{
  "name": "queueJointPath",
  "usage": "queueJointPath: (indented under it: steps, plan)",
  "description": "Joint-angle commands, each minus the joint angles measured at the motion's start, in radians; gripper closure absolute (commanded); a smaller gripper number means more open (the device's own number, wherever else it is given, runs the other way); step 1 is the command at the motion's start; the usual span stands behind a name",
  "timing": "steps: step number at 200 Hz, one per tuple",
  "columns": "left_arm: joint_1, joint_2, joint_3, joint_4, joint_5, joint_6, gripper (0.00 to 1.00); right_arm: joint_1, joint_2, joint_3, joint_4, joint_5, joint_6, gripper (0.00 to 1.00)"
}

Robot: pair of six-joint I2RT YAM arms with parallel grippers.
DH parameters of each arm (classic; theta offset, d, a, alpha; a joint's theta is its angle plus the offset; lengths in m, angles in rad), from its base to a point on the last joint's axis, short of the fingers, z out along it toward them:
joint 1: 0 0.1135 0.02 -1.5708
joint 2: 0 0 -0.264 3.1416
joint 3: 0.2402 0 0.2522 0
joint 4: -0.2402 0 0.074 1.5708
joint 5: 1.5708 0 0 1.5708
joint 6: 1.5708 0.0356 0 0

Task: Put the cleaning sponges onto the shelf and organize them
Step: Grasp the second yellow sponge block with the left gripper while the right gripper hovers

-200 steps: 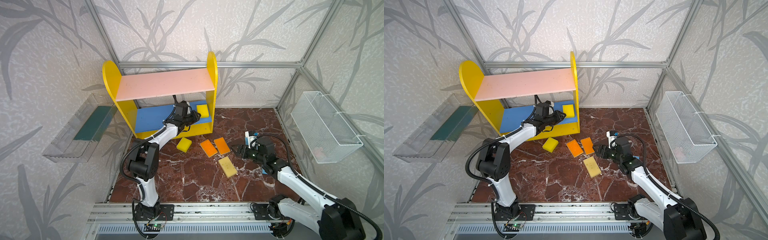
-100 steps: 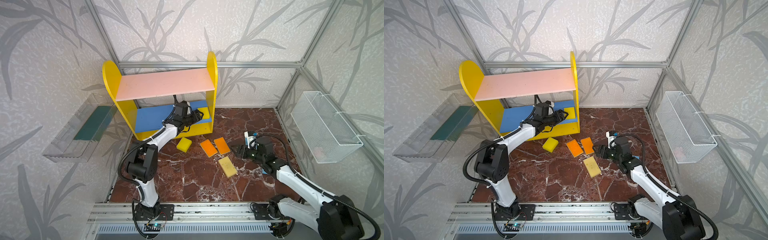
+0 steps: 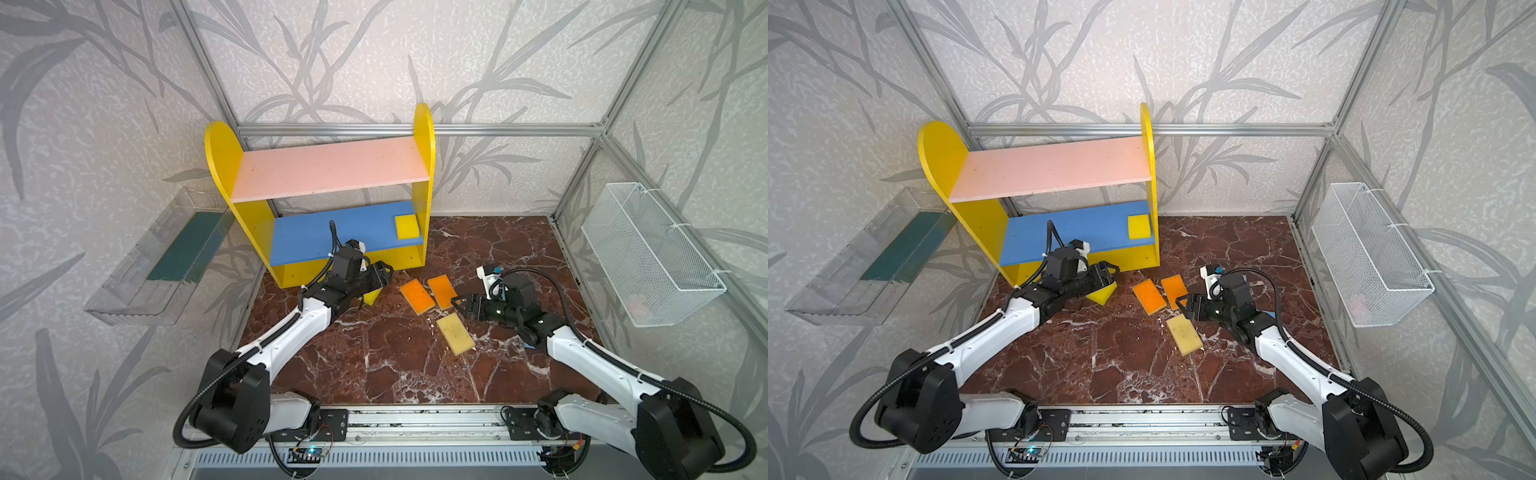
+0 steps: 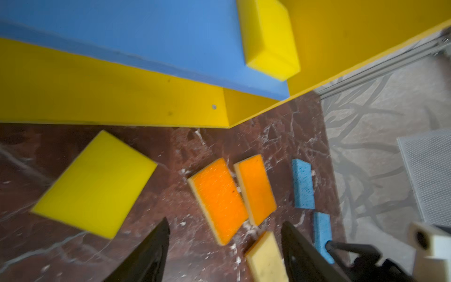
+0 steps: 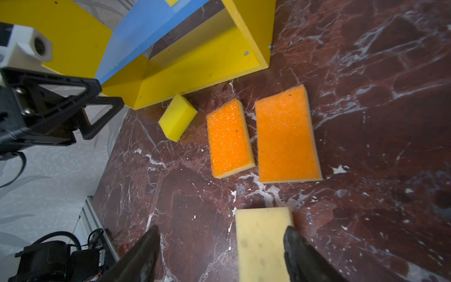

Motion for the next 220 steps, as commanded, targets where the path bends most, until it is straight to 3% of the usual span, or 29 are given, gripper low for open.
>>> queueJointPath:
  steps: [1,33,65,91,146,220]
  plan:
    - [0.007,-0.078,-0.105,-0.007,-0.037,-0.030,0.57,0.026,0.010,0.028,-0.035,0.014,-0.015,0.23]
    - [0.050,-0.124,-0.239,0.028,-0.084,-0.028,0.61,0.042,0.039,0.049,-0.065,0.013,-0.048,0.23]
    - [0.118,-0.116,-0.340,0.191,-0.089,-0.068,0.47,0.042,0.061,0.057,-0.075,-0.006,-0.069,0.23]
    - [0.162,-0.073,-0.332,0.227,-0.102,-0.045,0.37,0.043,0.094,0.060,-0.065,-0.024,-0.069,0.23]
    - [0.206,0.061,-0.266,0.286,-0.135,0.045,0.37,0.068,0.147,0.076,-0.051,-0.016,-0.086,0.23]
    - [0.263,0.337,-0.169,0.464,-0.002,0.061,0.38,0.079,0.200,0.099,-0.044,-0.029,-0.092,0.23]
